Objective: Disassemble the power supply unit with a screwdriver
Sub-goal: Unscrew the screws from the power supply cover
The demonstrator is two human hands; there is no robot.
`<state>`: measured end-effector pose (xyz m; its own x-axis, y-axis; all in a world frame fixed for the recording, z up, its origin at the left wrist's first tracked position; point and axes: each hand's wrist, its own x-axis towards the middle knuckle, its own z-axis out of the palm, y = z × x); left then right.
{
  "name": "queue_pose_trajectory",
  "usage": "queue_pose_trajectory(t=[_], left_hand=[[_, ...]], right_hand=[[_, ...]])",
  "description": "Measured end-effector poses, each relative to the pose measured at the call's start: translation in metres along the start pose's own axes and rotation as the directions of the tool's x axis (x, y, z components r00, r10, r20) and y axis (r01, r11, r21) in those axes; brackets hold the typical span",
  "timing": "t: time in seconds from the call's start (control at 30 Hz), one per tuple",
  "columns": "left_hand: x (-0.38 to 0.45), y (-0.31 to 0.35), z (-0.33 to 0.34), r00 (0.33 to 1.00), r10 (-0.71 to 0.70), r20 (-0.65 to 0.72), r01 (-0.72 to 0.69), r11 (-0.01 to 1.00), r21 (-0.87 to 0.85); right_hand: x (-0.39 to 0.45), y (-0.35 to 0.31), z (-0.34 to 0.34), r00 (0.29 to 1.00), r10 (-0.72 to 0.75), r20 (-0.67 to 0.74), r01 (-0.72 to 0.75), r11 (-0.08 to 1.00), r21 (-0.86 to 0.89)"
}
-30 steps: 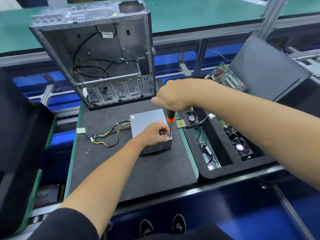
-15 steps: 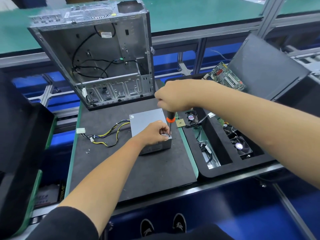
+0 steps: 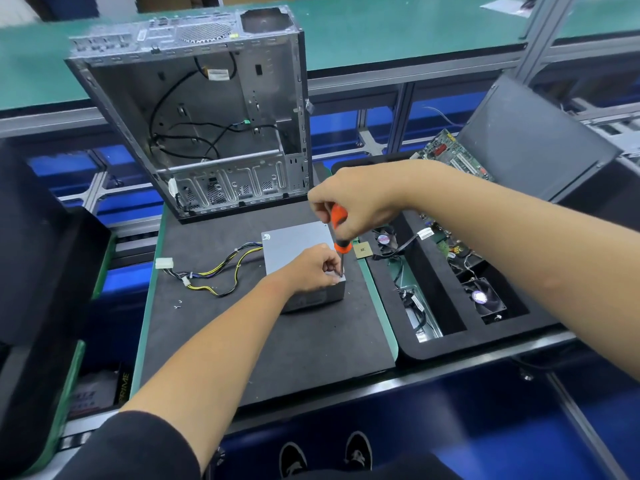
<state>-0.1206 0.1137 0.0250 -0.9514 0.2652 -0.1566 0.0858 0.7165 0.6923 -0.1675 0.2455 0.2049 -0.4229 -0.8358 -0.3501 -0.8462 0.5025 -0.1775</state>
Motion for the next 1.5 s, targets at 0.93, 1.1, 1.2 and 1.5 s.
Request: queue_pose_trajectory(t=[0.93, 1.1, 1.2, 1.5], left_hand=[[0.004, 0.008, -0.006, 0.994, -0.064, 0.089, 0.064, 0.998, 0.001], [0.005, 0.010, -0.008, 0.991, -0.081, 0.104, 0.080, 0.997, 0.021], [0.007, 0.011, -0.008, 0.988, -0.099, 0.119, 0.096, 0.995, 0.029], [0.007, 0.014, -0.008, 0.985, -0.118, 0.129, 0.118, 0.993, 0.007]], right_hand=[[-0.002, 0.003, 0.004, 0.997, 0.071, -0.019, -0.071, 0.997, 0.022], [0.005, 0.004, 0.008, 0.990, 0.140, -0.036, -0.141, 0.989, -0.039], [-0.001, 0.006, 0.005, 0.997, 0.027, -0.066, -0.028, 1.000, -0.012], [0.001, 0.008, 0.011, 0.981, 0.158, -0.109, -0.157, 0.987, 0.015]])
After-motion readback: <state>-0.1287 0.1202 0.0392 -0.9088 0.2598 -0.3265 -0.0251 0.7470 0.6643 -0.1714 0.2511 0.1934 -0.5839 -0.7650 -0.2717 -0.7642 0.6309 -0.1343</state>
